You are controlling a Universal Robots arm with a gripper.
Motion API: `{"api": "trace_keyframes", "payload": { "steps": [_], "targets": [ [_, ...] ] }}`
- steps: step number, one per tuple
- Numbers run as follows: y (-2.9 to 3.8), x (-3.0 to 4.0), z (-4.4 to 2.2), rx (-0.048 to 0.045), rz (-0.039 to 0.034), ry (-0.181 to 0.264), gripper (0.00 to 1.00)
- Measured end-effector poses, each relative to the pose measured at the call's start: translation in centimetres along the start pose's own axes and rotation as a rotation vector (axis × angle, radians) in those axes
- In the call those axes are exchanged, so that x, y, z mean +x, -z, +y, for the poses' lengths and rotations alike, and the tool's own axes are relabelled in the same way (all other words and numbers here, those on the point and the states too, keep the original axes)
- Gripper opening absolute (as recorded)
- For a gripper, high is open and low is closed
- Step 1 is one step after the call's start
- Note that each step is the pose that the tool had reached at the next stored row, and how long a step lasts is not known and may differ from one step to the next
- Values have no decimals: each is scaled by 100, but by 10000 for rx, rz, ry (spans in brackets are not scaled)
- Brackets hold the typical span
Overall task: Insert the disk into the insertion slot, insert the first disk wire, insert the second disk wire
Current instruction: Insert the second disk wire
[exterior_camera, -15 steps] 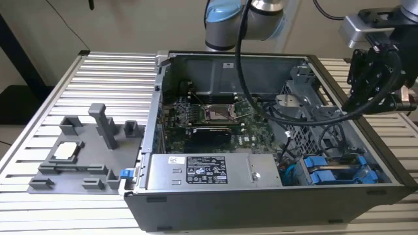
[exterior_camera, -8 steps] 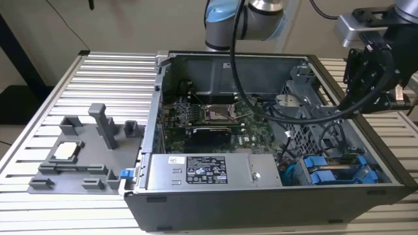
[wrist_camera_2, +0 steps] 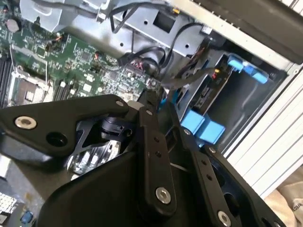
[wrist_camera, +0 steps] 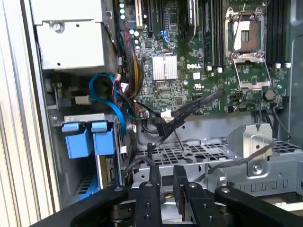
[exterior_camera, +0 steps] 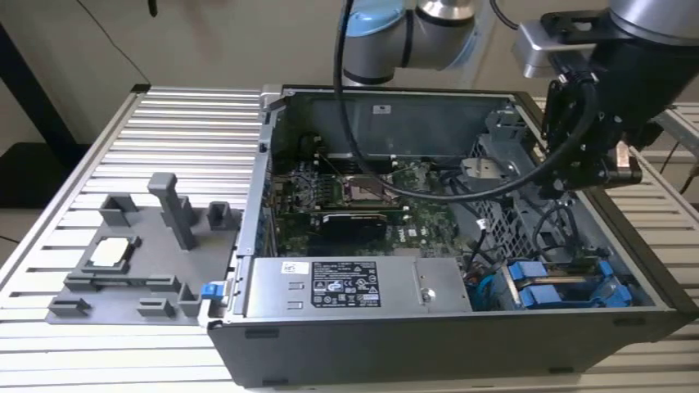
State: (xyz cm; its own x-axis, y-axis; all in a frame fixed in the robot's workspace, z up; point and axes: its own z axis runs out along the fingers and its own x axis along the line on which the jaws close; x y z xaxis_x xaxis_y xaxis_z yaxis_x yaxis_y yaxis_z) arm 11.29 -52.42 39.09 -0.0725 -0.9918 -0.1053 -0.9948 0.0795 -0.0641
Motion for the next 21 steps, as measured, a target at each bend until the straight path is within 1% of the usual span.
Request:
{"api": "trace_keyframes", "payload": {
  "steps": [9,10,13,14,15,16,17,18,19,20,21],
  "targets": [
    [15,20,403,-1,0,3,27],
    [16,21,412,-2,-1,18,27],
    [16,21,413,-7,-4,61,27],
    [16,16,419,-5,11,63,27],
    [13,1,423,2,133,77,27],
    [11,-10,426,12,295,99,27],
    [9,-19,428,21,435,127,27],
    [5,-27,429,28,546,177,27],
    [2,-33,429,33,641,239,27],
    [-4,-40,431,42,718,299,27],
    [-14,-56,434,57,772,357,27]
  ]
}}
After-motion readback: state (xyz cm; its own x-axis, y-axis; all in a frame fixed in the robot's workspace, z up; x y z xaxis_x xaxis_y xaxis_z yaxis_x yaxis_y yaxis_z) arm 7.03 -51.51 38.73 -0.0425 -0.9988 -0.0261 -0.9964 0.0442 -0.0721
